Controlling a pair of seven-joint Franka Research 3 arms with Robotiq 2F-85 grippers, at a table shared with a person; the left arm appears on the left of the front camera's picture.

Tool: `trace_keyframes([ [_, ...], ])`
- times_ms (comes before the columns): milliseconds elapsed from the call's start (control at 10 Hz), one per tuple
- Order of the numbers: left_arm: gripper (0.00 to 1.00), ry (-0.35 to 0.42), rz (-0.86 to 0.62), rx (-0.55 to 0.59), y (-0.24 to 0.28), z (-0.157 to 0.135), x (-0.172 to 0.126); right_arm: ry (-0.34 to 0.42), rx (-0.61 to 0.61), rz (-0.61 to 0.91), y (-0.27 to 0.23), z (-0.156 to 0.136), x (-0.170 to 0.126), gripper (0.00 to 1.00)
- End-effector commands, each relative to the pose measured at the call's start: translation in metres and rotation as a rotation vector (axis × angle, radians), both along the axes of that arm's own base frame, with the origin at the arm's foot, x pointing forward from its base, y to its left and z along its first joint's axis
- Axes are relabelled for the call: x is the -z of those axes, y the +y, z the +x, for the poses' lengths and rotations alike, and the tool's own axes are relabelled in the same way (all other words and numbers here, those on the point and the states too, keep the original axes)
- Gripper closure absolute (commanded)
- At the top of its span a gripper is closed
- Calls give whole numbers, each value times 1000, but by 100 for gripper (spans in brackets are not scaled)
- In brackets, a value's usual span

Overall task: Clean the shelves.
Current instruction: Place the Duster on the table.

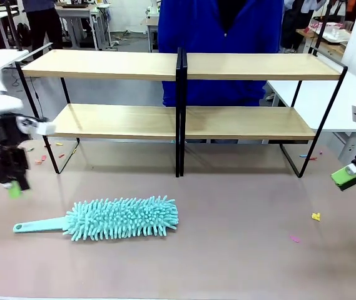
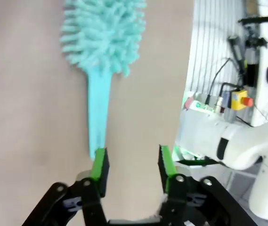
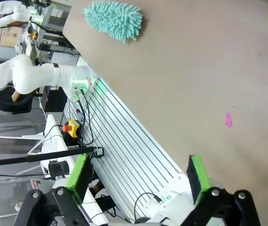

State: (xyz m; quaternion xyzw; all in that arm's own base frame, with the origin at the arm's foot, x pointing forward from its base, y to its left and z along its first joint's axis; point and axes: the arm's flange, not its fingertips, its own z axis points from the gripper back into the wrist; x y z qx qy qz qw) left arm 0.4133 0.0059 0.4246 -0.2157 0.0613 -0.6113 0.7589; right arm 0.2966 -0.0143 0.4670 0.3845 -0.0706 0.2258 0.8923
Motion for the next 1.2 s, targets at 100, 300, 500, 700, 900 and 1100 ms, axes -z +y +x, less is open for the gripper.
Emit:
trace_keyframes([
  [100, 0, -183, -146, -260, 120, -56, -53, -20, -18, 20, -1, 3, -1, 0],
  [300, 0, -221, -607, -545, 157, -77, -58, 0, -1, -1, 0, 0, 0, 0],
  [500, 0, -106, -899, -703, 156, -61, -36, 32, 191, 293, -37, -7, -12, 0],
  [700, 0, 143, -926, -820, 126, -38, -31, 29, 300, 403, -58, -22, -10, 0],
  [900, 0, 288, -957, -773, 108, -39, -39, 30, 228, 335, -59, -13, -13, 0],
  [1100, 0, 138, -888, -780, 123, -38, -18, 30, 228, 335, -59, -13, -13, 0],
])
